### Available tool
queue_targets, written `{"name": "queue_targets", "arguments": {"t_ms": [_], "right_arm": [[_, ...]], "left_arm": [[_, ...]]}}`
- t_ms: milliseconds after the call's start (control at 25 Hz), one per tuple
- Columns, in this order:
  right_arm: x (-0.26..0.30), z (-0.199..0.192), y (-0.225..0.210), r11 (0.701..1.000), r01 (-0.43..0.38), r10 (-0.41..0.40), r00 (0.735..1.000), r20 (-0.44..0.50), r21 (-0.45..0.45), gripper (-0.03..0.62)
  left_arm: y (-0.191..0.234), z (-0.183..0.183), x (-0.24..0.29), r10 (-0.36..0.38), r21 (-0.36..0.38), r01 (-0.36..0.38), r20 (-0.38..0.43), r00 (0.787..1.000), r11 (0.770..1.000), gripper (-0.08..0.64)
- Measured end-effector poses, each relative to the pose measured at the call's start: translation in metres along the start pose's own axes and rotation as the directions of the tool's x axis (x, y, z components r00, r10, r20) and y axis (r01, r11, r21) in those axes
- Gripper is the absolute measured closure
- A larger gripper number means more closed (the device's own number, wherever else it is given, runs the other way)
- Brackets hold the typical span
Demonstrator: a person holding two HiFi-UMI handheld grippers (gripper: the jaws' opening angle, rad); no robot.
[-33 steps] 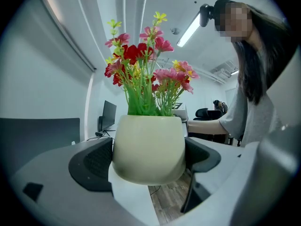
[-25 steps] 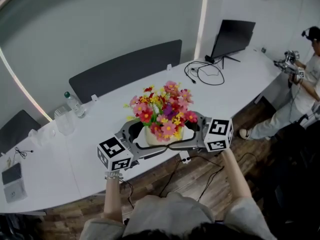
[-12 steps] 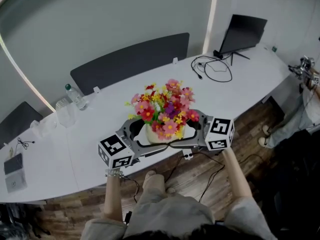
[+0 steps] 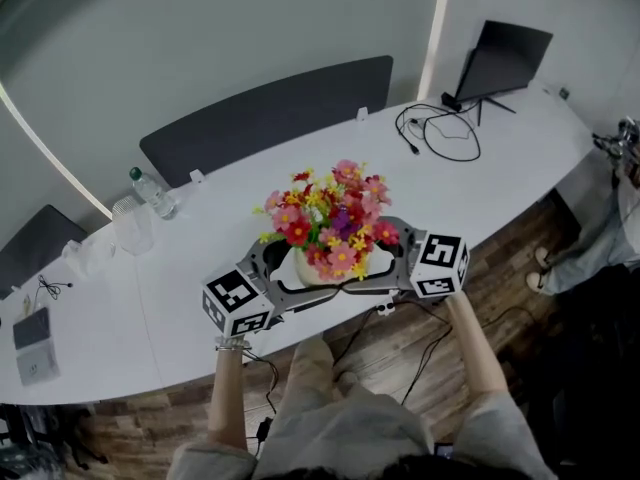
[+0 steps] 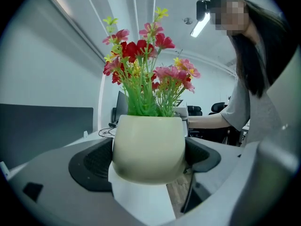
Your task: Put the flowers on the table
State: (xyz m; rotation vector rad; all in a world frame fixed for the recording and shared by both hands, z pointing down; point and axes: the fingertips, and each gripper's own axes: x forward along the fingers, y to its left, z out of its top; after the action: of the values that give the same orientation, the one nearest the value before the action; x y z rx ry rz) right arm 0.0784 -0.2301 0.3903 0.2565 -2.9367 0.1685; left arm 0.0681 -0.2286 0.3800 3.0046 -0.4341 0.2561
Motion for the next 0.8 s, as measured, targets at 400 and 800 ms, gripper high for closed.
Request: {"name": "queue_targets", "arguments": {"t_ms": [400, 800], "right_arm": [[0.029, -0.025, -0.018, 0.999, -0.051, 0.051, 0.997, -0.059, 0.01, 0.138], [0.048, -0.057, -0.035, 0.994, -0.095, 0.099, 0.992, -0.084, 0.049, 0.14]], "left_arm": [[0.027, -0.032, -0.008, 0.054, -0.022, -0.055, -0.044, 0.998, 0.998, 0.095], [0.047, -0.068, -0.006, 0.087, -0.08, -0.094, -0.081, 0.993, 0.992, 0.095]]}}
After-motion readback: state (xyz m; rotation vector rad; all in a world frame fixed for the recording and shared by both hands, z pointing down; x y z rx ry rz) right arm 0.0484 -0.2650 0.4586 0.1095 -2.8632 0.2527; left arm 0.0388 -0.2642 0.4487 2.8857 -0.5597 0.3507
